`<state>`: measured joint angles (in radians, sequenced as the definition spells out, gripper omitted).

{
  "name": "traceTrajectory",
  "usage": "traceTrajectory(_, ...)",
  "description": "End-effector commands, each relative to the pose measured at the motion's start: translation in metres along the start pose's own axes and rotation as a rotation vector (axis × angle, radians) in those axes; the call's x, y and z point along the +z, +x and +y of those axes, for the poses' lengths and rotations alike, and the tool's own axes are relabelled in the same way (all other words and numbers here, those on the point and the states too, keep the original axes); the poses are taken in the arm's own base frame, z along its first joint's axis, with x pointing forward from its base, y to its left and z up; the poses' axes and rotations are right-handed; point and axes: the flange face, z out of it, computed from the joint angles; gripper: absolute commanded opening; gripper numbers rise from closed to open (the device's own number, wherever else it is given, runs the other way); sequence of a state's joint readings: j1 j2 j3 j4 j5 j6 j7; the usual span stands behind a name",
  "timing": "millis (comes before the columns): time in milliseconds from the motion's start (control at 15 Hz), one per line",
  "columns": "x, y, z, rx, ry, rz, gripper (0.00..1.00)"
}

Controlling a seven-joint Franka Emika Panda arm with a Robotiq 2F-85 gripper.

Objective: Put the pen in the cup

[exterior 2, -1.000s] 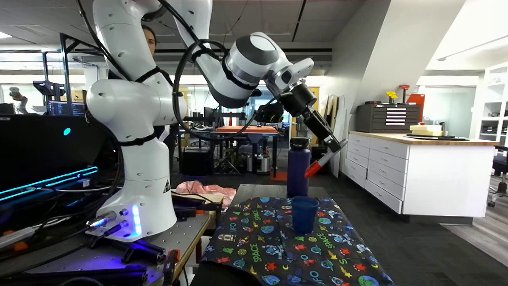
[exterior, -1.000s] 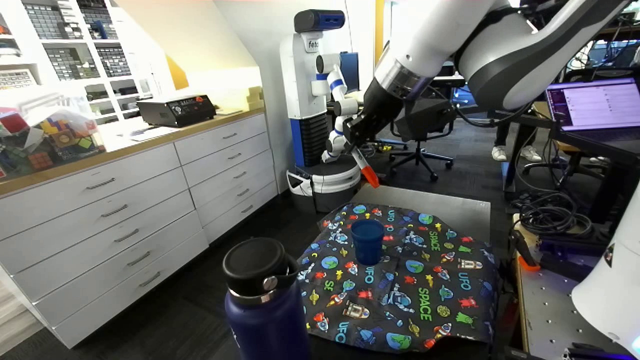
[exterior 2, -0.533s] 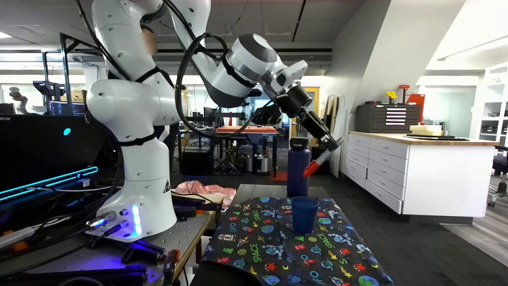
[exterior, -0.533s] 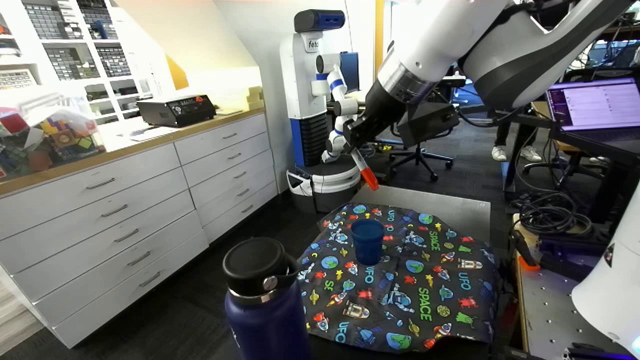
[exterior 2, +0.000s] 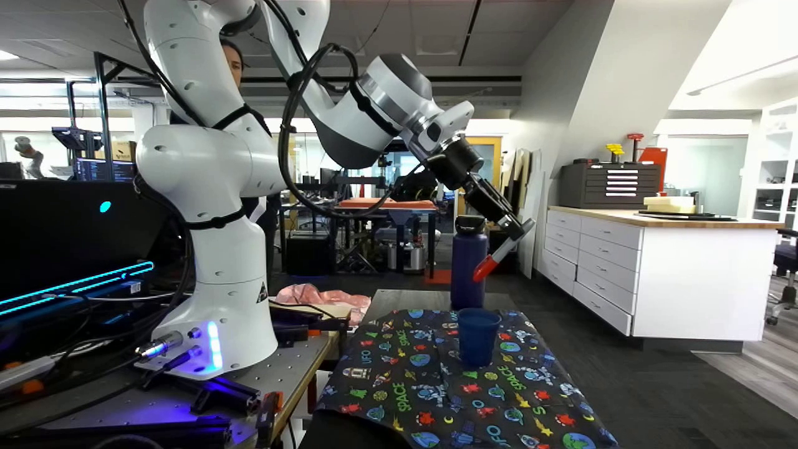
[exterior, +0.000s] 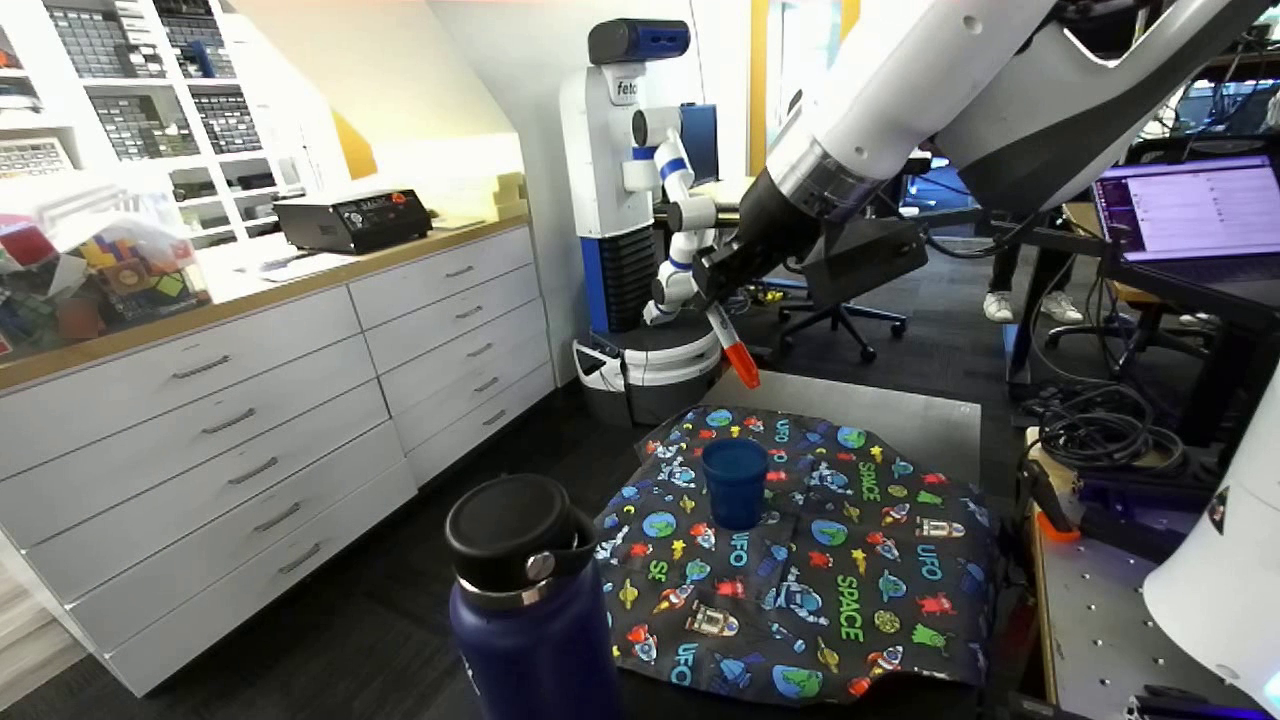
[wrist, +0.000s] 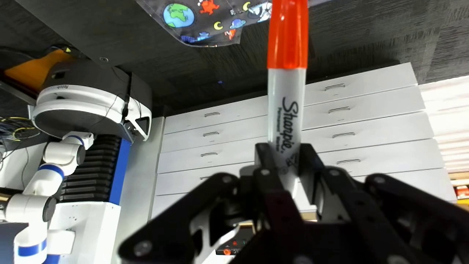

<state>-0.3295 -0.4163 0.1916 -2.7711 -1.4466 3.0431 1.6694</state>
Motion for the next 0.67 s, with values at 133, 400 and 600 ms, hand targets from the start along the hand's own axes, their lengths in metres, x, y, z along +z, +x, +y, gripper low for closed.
traceTrajectory(133, -0.005, -0.011, -0.002, 0.021, -0.008, 0.035, 0.07)
traceTrajectory(400, -0.006, -0.019, -0.012, 0.015, 0.006, 0.039, 0.07)
traceTrajectory(600, -0.007, -0.026, -0.02, 0.01, 0.014, 0.042, 0.07)
